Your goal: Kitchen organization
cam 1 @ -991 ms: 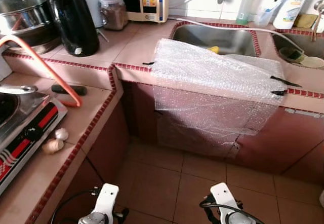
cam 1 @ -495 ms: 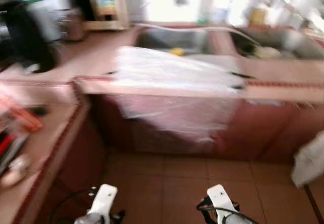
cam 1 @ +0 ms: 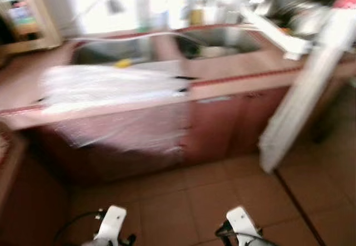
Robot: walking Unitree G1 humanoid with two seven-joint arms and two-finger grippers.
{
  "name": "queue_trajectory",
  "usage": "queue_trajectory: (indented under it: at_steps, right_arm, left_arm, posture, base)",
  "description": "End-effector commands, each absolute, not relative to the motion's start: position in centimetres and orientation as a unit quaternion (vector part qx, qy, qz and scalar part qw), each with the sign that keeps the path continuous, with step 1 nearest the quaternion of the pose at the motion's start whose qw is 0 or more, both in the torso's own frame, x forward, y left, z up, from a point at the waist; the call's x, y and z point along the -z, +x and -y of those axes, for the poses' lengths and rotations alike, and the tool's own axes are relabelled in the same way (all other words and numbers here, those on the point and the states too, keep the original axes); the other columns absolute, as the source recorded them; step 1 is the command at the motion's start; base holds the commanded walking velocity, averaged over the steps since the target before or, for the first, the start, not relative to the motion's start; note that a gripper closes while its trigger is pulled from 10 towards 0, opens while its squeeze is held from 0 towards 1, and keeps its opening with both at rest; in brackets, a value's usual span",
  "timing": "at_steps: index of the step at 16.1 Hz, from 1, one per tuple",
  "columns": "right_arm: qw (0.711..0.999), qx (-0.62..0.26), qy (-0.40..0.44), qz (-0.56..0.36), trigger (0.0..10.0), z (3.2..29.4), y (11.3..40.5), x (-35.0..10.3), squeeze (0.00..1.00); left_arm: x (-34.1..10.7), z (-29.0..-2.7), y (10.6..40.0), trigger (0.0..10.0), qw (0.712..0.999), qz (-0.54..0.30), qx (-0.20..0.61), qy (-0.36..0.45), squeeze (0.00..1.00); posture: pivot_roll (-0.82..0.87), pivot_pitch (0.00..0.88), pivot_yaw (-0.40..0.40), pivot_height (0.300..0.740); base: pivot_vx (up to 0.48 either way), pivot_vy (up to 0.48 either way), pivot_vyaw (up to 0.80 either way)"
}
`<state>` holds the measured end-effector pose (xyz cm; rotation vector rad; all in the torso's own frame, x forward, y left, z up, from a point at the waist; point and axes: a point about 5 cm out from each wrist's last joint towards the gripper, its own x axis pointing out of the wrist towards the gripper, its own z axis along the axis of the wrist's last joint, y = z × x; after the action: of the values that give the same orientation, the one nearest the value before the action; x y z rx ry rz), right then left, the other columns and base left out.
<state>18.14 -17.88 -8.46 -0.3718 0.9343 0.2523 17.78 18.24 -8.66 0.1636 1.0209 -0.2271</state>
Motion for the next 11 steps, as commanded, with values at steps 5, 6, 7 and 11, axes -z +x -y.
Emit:
queue_trajectory:
  at_steps: [5,6,7,11]
  right_arm:
    - [0.865,-0.131,-0.183,-0.448,10.0,17.6,17.8,8.6,0.0]
    - [0.864,-0.131,-0.185,-0.449,10.0,17.6,17.7,8.7,0.0]
    - [0.864,-0.131,-0.185,-0.45,10.0,17.7,17.6,8.7,0.0]
    - [0.86,-0.138,-0.193,-0.451,10.0,17.6,17.3,8.8,0.0]
  left_arm:
    - [8.4,-17.9,18.4,10.0,0.869,-0.477,0.112,0.07,0.0]
    - [8.3,-17.9,18.6,10.0,0.87,-0.475,0.112,0.067,0.0]
    - [8.3,-17.8,18.7,10.0,0.872,-0.473,0.112,0.064,0.0]
    - [8.1,-17.6,19.0,10.0,0.872,-0.47,0.122,0.067,0.0]
  posture:
    - [-0.05,0.0,0.071,0.74]
    - [-0.05,0.0,0.072,0.74]
    - [-0.05,0.0,0.073,0.74]
    - [-0.06,0.0,0.076,0.74]
  base:
    - [0.0,0.0,0.0]
    - [0.0,0.0,0.0]
    - [0.0,0.0,0.0]
    - [0.068,0.0,0.0]
